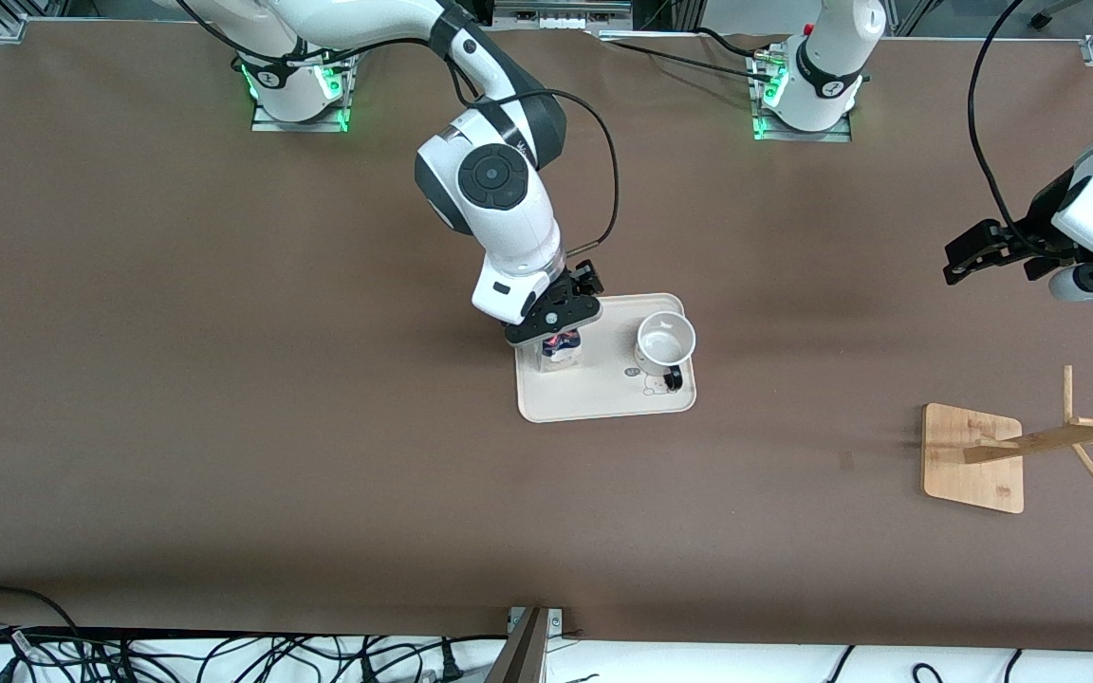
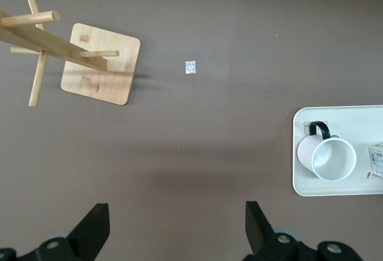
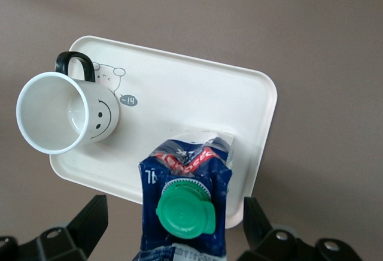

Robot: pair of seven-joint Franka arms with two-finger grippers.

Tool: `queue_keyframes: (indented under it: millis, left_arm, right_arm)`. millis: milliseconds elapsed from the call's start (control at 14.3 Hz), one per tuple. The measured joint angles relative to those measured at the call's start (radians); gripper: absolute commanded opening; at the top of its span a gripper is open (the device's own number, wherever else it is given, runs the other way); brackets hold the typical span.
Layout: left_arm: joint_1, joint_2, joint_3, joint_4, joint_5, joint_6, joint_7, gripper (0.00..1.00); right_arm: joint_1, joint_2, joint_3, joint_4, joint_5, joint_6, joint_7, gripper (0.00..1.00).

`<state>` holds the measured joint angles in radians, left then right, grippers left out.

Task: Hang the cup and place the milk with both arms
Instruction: 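Lower the right gripper and close it on the milk carton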

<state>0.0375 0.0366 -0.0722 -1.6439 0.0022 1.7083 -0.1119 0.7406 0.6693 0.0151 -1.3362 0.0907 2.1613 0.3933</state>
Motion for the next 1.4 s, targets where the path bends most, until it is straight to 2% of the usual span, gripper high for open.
queue_keyframes:
  millis: [1052,1122,1192,1262,1332,1402]
  left_arm:
    - [0.0,0.0,0.0,0.0,0.0,0.0,0.0,1.0]
    - [0.0,0.0,0.0,0.0,0.0,0.0,0.0,1.0]
    - [0.0,0.0,0.0,0.0,0.0,0.0,0.0,1.0]
    - [0.0,0.0,0.0,0.0,0.0,0.0,0.0,1.0]
    - [0.0,0.0,0.0,0.0,0.0,0.0,0.0,1.0]
    - [0.0,0.0,0.0,0.0,0.0,0.0,0.0,1.0]
  right_arm:
    - [-0.005,0.036,-0.02,-0.005,-0.033,0.015,0.0,1.0]
    - [-0.005,0.036,-0.02,-0.005,-0.033,0.015,0.0,0.96]
    - [-0.005,0.036,-0.02,-0.005,-0.033,0.015,0.0,0.59]
    - [-0.006,0.036,-0.02,-0.005,-0.033,0.015,0.0,0.34]
    - [-0.006,0.036,-0.02,-0.005,-0.033,0.015,-0.001,0.12]
    - [-0.006,0.036,-0.02,-0.005,-0.033,0.016,-0.002,0.01]
